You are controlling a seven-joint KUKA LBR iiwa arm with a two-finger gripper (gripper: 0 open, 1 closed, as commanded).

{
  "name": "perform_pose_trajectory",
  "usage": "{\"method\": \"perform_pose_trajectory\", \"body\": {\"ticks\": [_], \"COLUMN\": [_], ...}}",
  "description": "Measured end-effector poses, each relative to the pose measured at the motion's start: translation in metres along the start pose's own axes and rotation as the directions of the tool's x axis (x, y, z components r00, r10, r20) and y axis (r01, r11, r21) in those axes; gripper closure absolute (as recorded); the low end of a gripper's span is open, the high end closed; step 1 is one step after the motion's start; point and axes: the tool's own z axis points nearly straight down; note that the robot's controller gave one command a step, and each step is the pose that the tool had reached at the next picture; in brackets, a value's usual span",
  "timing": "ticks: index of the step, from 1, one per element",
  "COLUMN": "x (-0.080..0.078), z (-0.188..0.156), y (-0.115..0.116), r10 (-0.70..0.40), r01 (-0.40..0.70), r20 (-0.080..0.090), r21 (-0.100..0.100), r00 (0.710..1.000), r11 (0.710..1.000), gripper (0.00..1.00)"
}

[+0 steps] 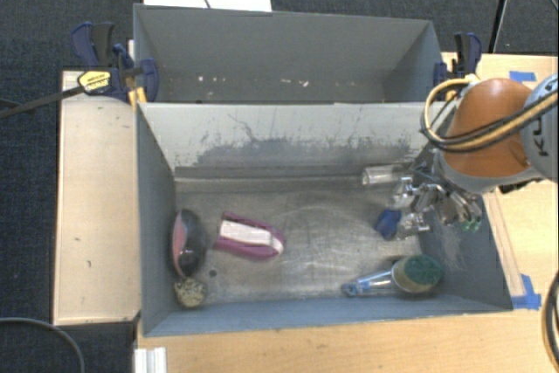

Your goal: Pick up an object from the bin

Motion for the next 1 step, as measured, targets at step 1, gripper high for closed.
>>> {"method": "perform_pose_trajectory", "body": {"ticks": [1], "x": [-0.0149], "z": [-0.1277], "y": [0.0136], "r10": [-0.017], "r01": [0.017], "r20": [0.009], "r21": [0.001], "r00": [1.0], "r11": [1.0], "gripper": [1.0]}}
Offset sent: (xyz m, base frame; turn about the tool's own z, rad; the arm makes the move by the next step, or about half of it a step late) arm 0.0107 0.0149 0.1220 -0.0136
